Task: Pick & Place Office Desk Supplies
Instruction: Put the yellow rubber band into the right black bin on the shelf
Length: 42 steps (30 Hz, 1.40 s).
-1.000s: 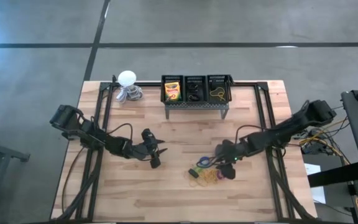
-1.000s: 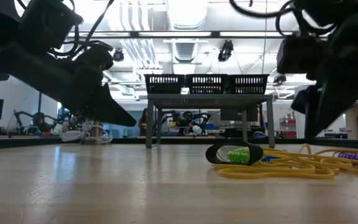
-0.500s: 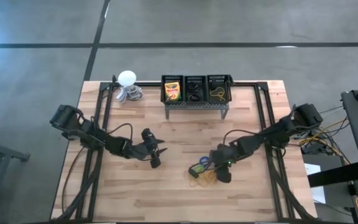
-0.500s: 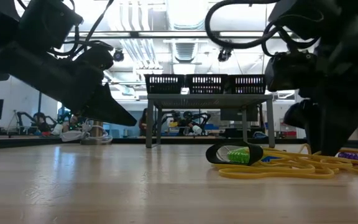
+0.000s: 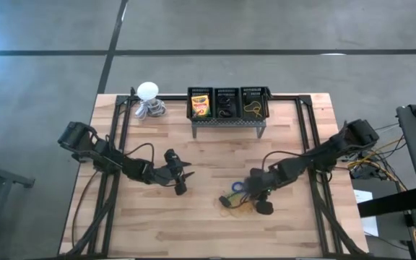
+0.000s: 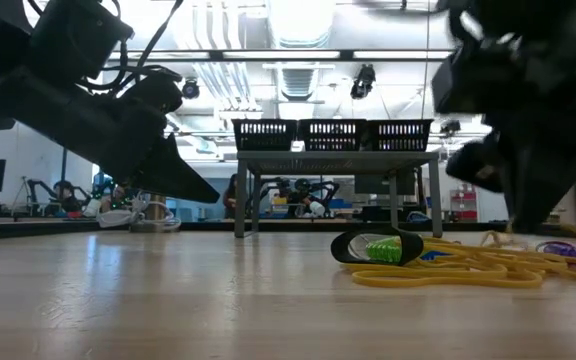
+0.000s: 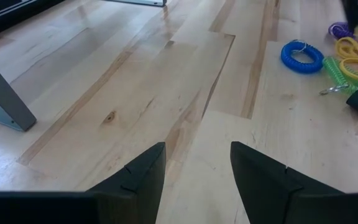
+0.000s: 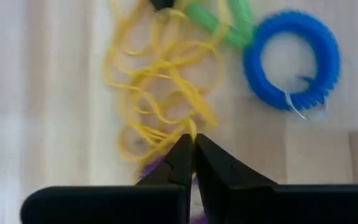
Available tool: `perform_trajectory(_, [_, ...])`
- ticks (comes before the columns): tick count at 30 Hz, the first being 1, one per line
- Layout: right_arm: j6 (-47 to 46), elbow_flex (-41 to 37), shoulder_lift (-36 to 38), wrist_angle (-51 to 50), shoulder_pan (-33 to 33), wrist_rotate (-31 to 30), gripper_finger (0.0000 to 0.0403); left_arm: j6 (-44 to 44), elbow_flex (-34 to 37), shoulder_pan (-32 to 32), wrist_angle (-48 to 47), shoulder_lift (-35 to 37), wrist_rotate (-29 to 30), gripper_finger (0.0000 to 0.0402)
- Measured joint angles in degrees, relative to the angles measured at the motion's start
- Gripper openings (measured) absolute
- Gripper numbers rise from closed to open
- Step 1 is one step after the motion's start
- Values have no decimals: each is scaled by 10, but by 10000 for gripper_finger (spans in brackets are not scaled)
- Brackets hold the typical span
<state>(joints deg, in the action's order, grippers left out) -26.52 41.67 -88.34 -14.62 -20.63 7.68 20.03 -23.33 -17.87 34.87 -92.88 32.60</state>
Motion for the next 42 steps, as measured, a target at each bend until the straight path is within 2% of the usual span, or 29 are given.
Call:
perform_trajectory(5, [52,-10,48,23,-8,-40,9,0,0,0,0,0,0,186])
perform_trajectory(9, [113,-32,102,80,-12,-70,9,0,0,0,0,0,0,186])
perform_trajectory(14, [226,-92,170,246,-11,-124,9,0,0,0,0,0,0,186])
perform_trajectory(18, [307,-138,208,402,-11,-200,9,0,0,0,0,0,0,186])
perform_trajectory(21, [349,-144,242,450,-11,-272,9,0,0,0,2,0,0,186])
perform_trajectory(27, [465,-77,307,449,-1,-436,9,0,0,0,2,0,0,186])
perform_trajectory(30, [527,-33,325,438,28,-469,8,0,0,0,3,0,0,186])
perform_trajectory(33, [559,21,336,367,81,-480,8,0,0,0,4,0,0,186])
perform_trajectory(37, [530,91,331,228,186,-477,8,0,0,0,5,0,0,186])
perform_trajectory(42, [457,140,309,84,327,-389,8,0,0,0,4,0,0,186])
